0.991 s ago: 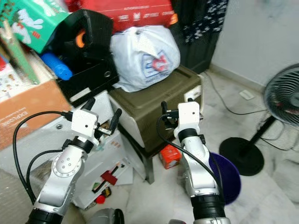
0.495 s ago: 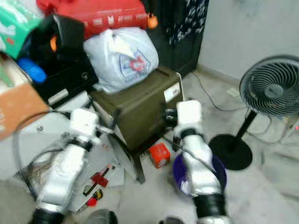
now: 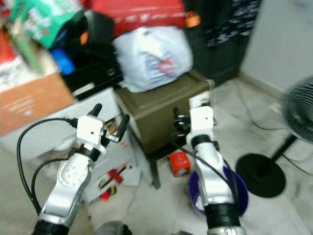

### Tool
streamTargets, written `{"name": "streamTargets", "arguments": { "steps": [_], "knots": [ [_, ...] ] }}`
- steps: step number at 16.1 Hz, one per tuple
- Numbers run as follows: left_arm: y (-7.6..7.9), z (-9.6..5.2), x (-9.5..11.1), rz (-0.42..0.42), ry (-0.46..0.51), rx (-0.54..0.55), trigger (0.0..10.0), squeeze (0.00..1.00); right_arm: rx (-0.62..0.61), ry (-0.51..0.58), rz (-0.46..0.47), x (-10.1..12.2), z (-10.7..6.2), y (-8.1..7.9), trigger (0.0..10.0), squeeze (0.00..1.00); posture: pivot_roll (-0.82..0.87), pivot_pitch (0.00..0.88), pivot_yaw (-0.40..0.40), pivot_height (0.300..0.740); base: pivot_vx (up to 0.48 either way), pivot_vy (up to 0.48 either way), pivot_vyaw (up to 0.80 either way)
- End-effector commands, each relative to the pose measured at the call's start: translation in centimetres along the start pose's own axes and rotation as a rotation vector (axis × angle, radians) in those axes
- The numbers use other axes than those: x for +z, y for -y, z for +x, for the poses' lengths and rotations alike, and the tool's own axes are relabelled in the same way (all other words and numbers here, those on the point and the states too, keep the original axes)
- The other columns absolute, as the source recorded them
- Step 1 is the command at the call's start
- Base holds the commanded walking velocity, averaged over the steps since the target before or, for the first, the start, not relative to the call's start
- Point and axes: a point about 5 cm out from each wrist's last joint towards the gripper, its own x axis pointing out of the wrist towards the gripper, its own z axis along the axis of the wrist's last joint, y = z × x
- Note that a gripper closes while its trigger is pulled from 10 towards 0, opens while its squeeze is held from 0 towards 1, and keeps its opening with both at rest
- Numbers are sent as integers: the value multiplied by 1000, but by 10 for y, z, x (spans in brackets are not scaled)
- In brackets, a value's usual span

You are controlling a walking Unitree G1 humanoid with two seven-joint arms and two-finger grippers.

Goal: Clean up the room

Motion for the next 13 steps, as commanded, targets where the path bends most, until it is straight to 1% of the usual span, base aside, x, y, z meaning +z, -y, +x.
{"name": "streamTargets", "arguments": {
  "steps": [1, 11, 13],
  "knots": [
    [-6, -2, -2, 14, -16, 12, 10000, 0, 18, 9, 16, 3, 2, -9, 10000, 0, -71, 17, 59, 740, 0, 0, 800],
    [-7, -3, -4, 7, -27, 32, 10000, 0, 28, 7, 19, 2, 3, -10, 10000, 0, -67, 16, 53, 740, 0, 0, 800],
    [-9, -4, -6, 12, -39, 36, 10000, 0, 27, 5, 17, 1, 3, -9, 10000, 0, -65, 15, 50, 740, 0, 0, 519]
  ]
}}
